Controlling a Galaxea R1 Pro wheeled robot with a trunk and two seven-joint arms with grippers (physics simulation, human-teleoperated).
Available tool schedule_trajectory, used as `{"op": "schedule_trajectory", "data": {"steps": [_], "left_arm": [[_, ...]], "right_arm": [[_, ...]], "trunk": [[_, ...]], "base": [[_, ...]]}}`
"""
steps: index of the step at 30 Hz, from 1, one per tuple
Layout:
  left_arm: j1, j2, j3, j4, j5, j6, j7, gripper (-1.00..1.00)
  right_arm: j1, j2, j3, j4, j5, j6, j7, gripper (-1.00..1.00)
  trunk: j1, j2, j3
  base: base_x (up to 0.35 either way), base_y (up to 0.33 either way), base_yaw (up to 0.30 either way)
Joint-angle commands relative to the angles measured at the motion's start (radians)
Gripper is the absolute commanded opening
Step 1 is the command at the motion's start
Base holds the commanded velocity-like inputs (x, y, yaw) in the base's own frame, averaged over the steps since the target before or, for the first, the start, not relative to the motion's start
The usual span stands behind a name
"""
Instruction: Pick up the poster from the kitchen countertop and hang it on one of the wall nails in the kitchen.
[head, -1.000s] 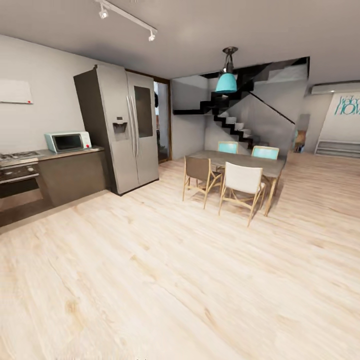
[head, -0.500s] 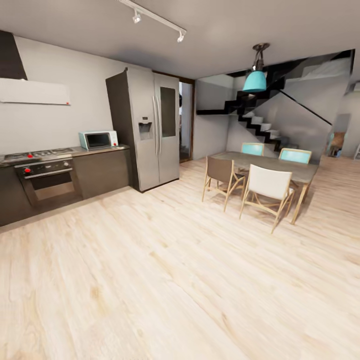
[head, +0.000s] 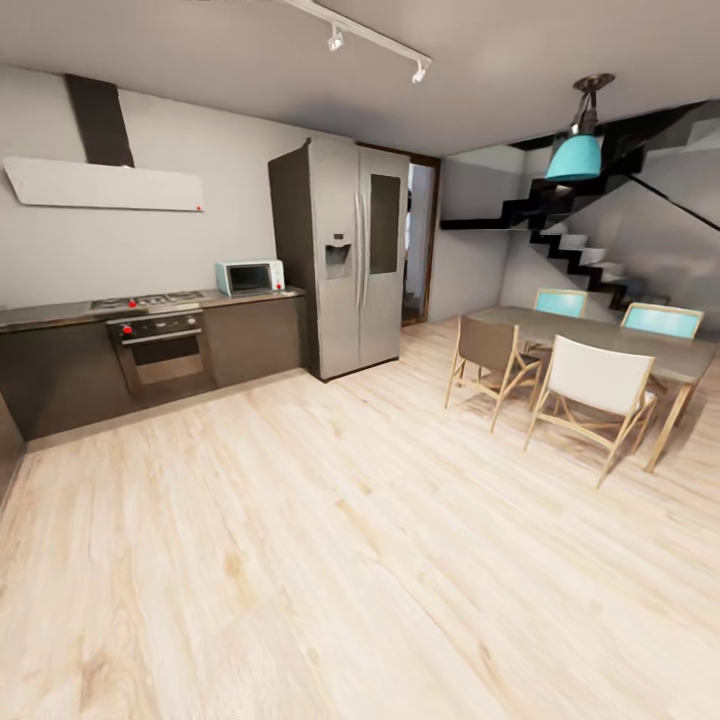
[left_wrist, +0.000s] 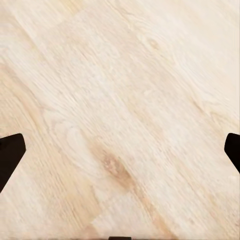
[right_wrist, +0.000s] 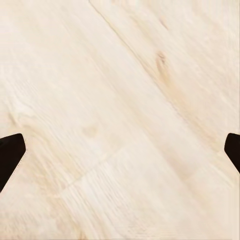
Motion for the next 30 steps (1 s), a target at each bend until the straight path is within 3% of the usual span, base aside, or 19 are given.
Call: {"op": "schedule_trajectory", "data": {"steps": [1,30], "left_arm": [[0.0,0.0,0.001,-0.001,0.0,-0.002,0.0,1.0],[0.0,0.0,0.001,-0.001,0.0,-0.001,0.001,1.0]], "right_arm": [[-0.001,0.0,0.001,0.001,0.004,-0.003,-0.001,1.0],[-0.001,0.0,0.002,0.001,0.005,0.0,0.004,1.0]], "trunk": [[0.0,0.0,-0.001],[0.0,0.0,-0.001]], "base": [[0.0,0.0,0.292],[0.009,-0.01,0.28]]}}
